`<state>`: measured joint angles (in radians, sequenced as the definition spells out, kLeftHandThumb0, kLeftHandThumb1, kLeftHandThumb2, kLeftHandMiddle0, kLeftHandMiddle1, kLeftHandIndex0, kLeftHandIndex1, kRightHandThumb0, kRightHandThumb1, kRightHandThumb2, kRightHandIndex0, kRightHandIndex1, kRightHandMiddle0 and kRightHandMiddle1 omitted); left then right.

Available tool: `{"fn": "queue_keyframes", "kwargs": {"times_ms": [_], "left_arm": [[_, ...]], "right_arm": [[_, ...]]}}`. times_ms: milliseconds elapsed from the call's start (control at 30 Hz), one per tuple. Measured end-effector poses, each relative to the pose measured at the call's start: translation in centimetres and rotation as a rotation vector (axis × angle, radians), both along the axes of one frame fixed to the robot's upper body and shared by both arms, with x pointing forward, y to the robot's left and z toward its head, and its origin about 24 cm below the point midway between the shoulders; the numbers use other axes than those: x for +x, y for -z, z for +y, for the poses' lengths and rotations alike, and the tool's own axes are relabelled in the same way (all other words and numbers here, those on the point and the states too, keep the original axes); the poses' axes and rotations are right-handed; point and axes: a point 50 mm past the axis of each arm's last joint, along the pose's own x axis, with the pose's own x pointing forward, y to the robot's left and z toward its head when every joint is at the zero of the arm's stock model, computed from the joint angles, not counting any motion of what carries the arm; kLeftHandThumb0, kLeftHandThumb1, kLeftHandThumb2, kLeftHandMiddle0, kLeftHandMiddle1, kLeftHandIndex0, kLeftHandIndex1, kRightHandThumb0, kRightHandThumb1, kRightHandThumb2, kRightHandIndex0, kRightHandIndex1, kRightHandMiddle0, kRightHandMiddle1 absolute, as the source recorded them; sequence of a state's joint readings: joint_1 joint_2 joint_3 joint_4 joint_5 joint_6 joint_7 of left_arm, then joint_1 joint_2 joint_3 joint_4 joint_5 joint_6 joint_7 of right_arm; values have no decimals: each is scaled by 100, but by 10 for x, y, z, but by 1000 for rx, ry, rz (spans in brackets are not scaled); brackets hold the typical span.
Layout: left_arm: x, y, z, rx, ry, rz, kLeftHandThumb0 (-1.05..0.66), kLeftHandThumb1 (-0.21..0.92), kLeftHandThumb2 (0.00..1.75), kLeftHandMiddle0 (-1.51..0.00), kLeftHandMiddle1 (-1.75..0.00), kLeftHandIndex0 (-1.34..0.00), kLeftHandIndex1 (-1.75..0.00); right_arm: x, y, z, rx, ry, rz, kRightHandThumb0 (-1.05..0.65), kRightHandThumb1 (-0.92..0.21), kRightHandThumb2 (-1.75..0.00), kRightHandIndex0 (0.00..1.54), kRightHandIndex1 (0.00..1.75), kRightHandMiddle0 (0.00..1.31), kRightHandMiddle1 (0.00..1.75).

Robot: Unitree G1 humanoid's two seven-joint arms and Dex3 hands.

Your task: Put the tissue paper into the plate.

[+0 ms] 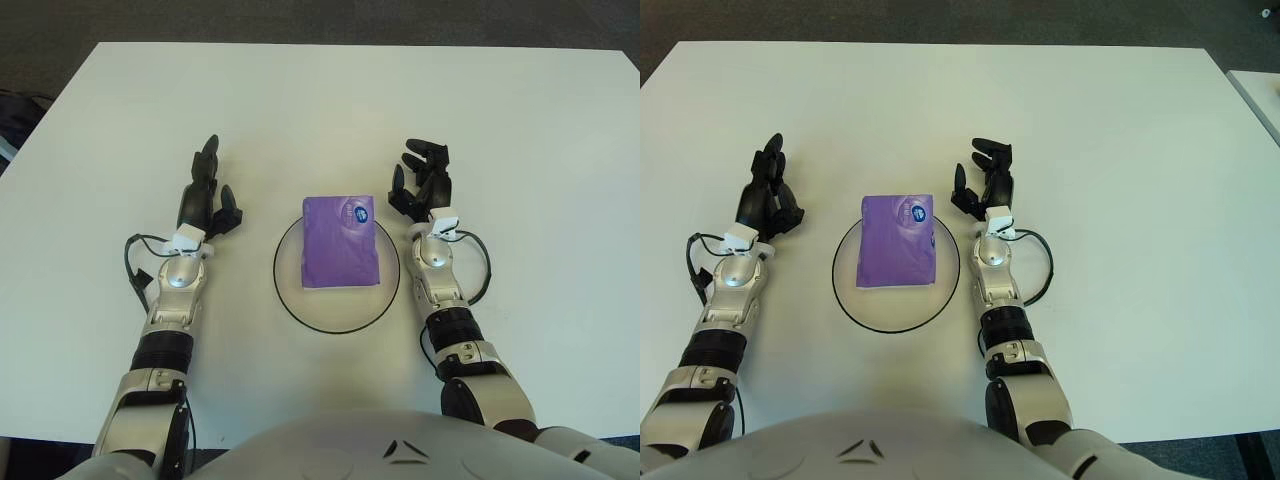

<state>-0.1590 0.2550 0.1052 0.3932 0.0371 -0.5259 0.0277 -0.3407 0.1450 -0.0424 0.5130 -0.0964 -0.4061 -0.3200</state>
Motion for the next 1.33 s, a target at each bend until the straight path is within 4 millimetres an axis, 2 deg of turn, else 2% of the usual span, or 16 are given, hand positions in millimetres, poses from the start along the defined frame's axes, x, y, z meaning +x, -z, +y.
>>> {"fn": "queue_keyframes", "kwargs": {"times_ms": [500,1333], "left_arm": [[-11,-4,-4,-15,17,-116,-73,92,85,-22,-3,0,-40],[-21,-4,-5,0,30,-156,-74,92,87,-22,-1,0,-30]], "right_arm": [[-2,1,-3,-7,5,6,-35,-65,-88,40,97,11,124],[-7,2,-5,-21,4,17,-34,-64,-90,38,94,9,123]]}}
